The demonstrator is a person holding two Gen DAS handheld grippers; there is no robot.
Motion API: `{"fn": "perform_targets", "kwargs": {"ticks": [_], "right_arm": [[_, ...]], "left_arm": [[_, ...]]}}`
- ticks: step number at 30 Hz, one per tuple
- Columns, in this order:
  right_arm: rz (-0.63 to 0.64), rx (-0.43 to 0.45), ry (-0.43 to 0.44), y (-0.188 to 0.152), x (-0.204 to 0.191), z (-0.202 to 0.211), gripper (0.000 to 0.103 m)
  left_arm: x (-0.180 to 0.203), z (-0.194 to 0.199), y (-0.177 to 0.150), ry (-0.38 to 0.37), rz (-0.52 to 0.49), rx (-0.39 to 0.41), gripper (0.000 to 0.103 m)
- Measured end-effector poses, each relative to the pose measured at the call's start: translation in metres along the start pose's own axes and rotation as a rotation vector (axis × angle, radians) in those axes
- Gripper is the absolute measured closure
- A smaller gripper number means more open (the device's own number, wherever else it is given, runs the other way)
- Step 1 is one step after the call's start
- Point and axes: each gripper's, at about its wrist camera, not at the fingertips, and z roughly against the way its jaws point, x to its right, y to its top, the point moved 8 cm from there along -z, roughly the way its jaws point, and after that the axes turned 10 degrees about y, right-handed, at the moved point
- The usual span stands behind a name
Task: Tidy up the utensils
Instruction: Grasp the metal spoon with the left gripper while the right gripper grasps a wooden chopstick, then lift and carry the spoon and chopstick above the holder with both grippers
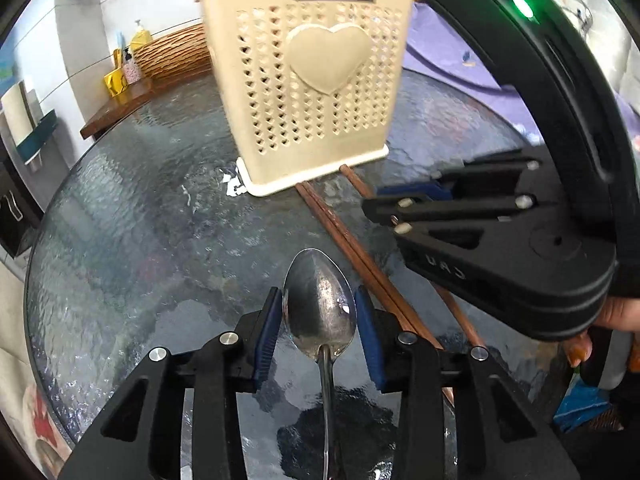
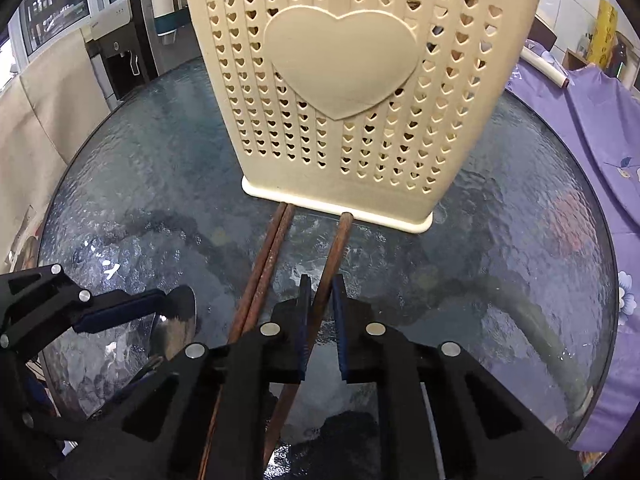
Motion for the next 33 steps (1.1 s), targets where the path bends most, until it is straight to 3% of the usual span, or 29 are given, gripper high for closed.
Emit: {"fn": "perform_targets", "kwargs": {"ticks": [9,18,25,33], "right_arm": [[-0.074,0.084,0.153,0.003,0.006,0.022,0.095],[-0.087,0.260,0.332,0.020,0.003,0.082,0.095],[-0.017,0.397,0.402,0.023,-0.012,0.137,0.095],[-0.003,0.460,0.412,0.023,-0.007,0.170,0.096]], "left_arm": [[-0.020,0.020,0.027,-0.010,0.081,0.079,0.067],[-0.040,0.052,0.053,-0.043,0.177,0.181,0.067],[-0.044,0.075,0.066,-0.051,0.201,0.244,0.068],[-0.038,0.098,0.078,-0.051,0.192,0.308,0.068]]}}
